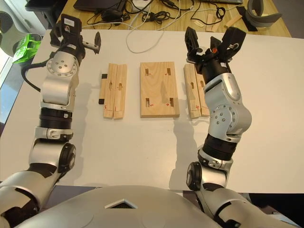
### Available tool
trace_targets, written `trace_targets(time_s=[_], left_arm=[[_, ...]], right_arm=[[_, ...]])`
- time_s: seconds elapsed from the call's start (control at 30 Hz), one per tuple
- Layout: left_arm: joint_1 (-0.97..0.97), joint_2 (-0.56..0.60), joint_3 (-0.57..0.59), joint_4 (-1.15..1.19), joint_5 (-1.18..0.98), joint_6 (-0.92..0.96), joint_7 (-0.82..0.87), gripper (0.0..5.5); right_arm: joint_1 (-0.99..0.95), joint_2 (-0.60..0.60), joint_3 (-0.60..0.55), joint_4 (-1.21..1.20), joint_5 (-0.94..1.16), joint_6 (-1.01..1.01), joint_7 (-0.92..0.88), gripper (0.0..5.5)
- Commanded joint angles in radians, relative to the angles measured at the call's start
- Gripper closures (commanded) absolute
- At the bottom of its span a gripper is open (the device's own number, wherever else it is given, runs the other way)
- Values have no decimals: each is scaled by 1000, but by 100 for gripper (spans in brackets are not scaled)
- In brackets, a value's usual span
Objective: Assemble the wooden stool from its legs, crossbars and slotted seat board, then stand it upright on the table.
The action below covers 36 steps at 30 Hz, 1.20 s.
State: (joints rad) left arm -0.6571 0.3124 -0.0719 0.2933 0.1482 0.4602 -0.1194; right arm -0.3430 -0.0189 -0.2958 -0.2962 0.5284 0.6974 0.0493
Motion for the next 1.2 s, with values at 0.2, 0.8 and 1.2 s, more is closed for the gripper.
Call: trace_targets(time_s=[0.2, 0.8, 1.2], left_arm=[[115, 180, -270, -146, 152, 117, -331, 12], [218, 181, -342, -115, 222, 96, -401, 12], [185, 91, -260, -166, 179, 170, -354, 12]], right_arm=[[58, 71, -62, 22, 42, -81, -72, 72], [71, 99, -70, 87, 85, -172, -96, 72], [79, 109, -35, 64, 86, -177, -107, 72]])
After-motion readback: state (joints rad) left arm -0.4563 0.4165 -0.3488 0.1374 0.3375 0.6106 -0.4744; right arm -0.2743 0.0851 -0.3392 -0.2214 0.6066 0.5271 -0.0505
